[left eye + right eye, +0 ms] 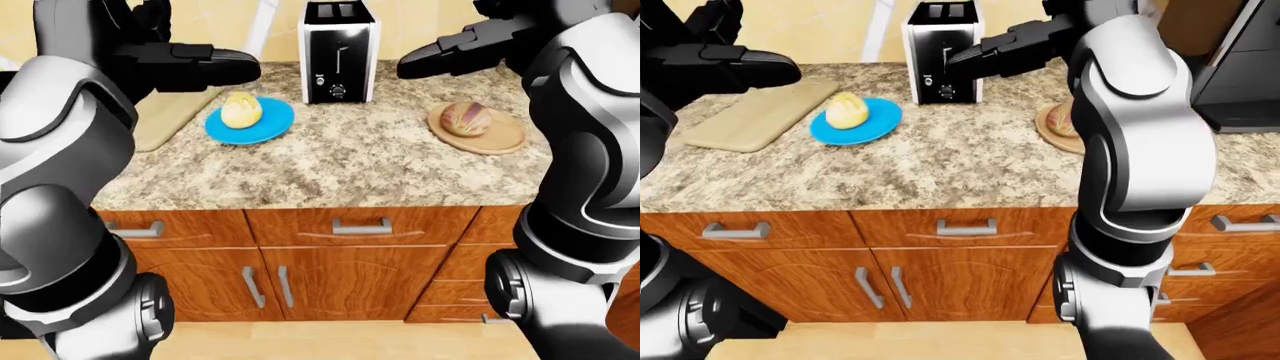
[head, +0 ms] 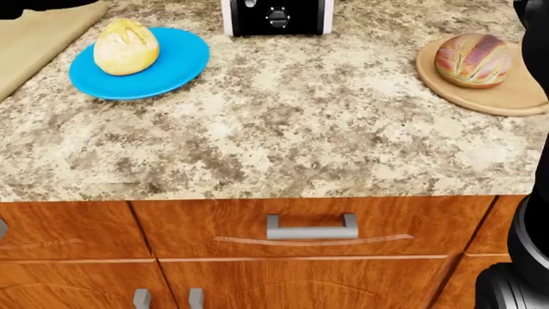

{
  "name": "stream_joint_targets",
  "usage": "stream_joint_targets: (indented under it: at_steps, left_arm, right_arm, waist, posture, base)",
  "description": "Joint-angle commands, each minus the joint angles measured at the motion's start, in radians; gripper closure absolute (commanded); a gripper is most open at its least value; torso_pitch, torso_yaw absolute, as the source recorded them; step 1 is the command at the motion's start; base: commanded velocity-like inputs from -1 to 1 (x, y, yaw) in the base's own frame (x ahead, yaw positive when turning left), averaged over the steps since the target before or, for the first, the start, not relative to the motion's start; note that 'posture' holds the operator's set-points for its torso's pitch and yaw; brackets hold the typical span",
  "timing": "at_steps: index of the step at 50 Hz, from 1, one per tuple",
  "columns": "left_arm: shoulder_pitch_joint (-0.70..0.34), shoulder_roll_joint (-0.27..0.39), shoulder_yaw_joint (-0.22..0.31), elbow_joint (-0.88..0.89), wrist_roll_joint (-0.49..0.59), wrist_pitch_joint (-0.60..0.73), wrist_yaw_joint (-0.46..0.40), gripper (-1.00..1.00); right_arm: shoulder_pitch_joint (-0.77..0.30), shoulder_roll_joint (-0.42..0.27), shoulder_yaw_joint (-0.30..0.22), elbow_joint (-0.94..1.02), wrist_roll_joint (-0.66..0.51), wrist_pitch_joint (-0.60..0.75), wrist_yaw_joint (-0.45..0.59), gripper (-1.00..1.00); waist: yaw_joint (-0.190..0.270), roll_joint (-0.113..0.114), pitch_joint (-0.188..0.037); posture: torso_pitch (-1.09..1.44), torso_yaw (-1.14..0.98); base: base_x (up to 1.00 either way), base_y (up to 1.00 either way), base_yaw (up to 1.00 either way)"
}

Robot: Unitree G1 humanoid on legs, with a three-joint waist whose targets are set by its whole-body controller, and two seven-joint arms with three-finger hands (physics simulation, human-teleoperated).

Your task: Place all breads on the cutting board.

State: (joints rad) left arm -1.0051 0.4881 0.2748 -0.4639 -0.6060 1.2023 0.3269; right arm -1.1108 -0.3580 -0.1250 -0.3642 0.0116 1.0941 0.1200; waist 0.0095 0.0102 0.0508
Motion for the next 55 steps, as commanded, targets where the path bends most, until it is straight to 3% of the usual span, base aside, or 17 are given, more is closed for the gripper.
stream_joint_targets:
  at_steps: [1, 3, 10, 14, 17, 18, 20, 27, 29, 31, 32, 36, 39, 43, 44, 46, 55]
  left_arm:
    - [-0.025, 0.004, -0.006, -0.01, 0.001, -0.028, -0.004, -1.0]
    - [-0.023, 0.003, -0.008, -0.01, 0.004, -0.03, -0.006, -1.0]
    - [-0.022, 0.001, -0.009, -0.01, 0.009, -0.031, -0.009, -1.0]
    - [-0.028, 0.0, -0.007, -0.014, 0.008, -0.021, -0.007, -1.0]
    - [-0.028, 0.0, -0.005, -0.01, 0.009, -0.024, -0.008, -1.0]
    - [-0.027, 0.0, -0.007, -0.011, 0.009, -0.024, -0.008, -1.0]
    - [-0.027, 0.0, -0.007, -0.01, 0.01, -0.025, -0.009, -1.0]
    - [-0.026, -0.002, -0.007, -0.013, 0.011, -0.024, -0.01, -1.0]
    - [-0.028, -0.003, -0.006, -0.014, 0.011, -0.022, -0.009, -1.0]
    - [-0.026, -0.003, -0.008, -0.012, 0.013, -0.025, -0.01, -1.0]
    - [-0.026, -0.003, -0.008, -0.012, 0.013, -0.025, -0.01, -1.0]
    - [-0.027, -0.003, -0.005, -0.014, 0.01, -0.022, -0.01, -1.0]
    - [-0.025, -0.002, -0.005, -0.012, 0.012, -0.025, -0.011, -1.0]
    - [-0.026, -0.001, -0.006, -0.012, 0.012, -0.025, -0.011, -1.0]
    - [-0.027, 0.0, -0.005, -0.01, 0.012, -0.025, -0.011, -1.0]
    - [-0.028, 0.001, -0.005, -0.009, 0.012, -0.026, -0.012, -1.0]
    - [-0.035, 0.007, 0.004, -0.01, 0.002, -0.017, -0.007, -1.0]
  right_arm:
    - [-0.025, -0.013, -0.013, -0.011, -0.011, -0.026, -0.005, -1.0]
    - [-0.025, -0.012, -0.012, -0.009, -0.014, -0.028, -0.003, -1.0]
    - [-0.024, -0.008, -0.013, -0.01, -0.02, -0.032, 0.003, -1.0]
    - [-0.026, -0.009, -0.013, -0.009, -0.022, -0.033, 0.005, -1.0]
    - [-0.028, -0.008, -0.012, -0.012, -0.024, -0.031, 0.006, -1.0]
    - [-0.027, -0.007, -0.013, -0.009, -0.024, -0.035, 0.007, -1.0]
    - [-0.028, -0.007, -0.014, -0.009, -0.024, -0.034, 0.007, -1.0]
    - [-0.027, -0.006, -0.017, -0.01, -0.023, -0.032, 0.006, -1.0]
    - [-0.026, -0.006, -0.017, -0.009, -0.023, -0.032, 0.005, -1.0]
    - [-0.026, -0.005, -0.019, -0.008, -0.023, -0.031, 0.003, -1.0]
    - [-0.024, -0.006, -0.019, -0.007, -0.023, -0.033, 0.002, -1.0]
    - [-0.024, -0.004, -0.02, -0.006, -0.02, -0.036, -0.002, -1.0]
    - [-0.023, -0.005, -0.018, -0.007, -0.019, -0.034, -0.003, -1.0]
    - [-0.023, -0.006, -0.016, -0.004, -0.019, -0.036, -0.003, -1.0]
    - [-0.023, -0.006, -0.015, -0.004, -0.02, -0.036, -0.003, -1.0]
    - [-0.024, -0.006, -0.015, -0.006, -0.02, -0.034, -0.002, -1.0]
    - [-0.039, -0.03, -0.028, -0.03, -0.016, 0.007, 0.009, -1.0]
  waist:
    - [-0.005, 0.003, -0.03]
    - [-0.004, -0.025, -0.012]
    - [0.001, -0.023, -0.011]
    - [-0.01, 0.011, -0.004]
    - [-0.023, 0.084, -0.022]
    - [-0.016, 0.063, -0.02]
    - [-0.021, 0.073, -0.008]
    - [-0.004, 0.017, -0.01]
    - [0.003, -0.01, -0.011]
    - [0.012, -0.064, -0.005]
    - [0.016, -0.041, -0.011]
    - [0.009, -0.054, 0.007]
    - [0.005, -0.031, 0.023]
    - [-0.014, 0.037, 0.013]
    - [-0.016, -0.002, 0.015]
    - [-0.012, 0.003, -0.006]
    - [-0.01, -0.011, -0.011]
  posture:
    - [0.0, 0.0]
    - [0.0, 0.0]
    - [0.0, 0.0]
    - [0.0, 0.0]
    - [0.0, 0.0]
    - [0.0, 0.0]
    - [0.0, 0.0]
    - [0.0, 0.0]
    - [0.0, 0.0]
    - [0.0, 0.0]
    - [0.0, 0.0]
    - [0.0, 0.0]
    - [0.0, 0.0]
    - [0.0, 0.0]
    - [0.0, 0.0]
    - [0.0, 0.0]
    - [0.0, 0.0]
  base:
    - [0.06, 0.0, 0.0]
    - [0.13, 0.0, 0.0]
    - [0.27, 0.0, 0.0]
    - [0.3, 0.0, 0.0]
    - [0.3, 0.0, 0.0]
    - [0.3, 0.0, 0.0]
    - [0.29, 0.0, 0.0]
    - [0.3, 0.0, 0.0]
    - [0.3, 0.0, 0.0]
    - [0.16, 0.0, 0.0]
    - [0.0, 0.0, 0.0]
    - [0.0, 0.0, 0.0]
    - [0.0, 0.0, 0.0]
    - [0.0, 0.0, 0.0]
    - [0.0, 0.0, 0.0]
    - [0.0, 0.0, 0.0]
    - [0.0, 0.0, 0.0]
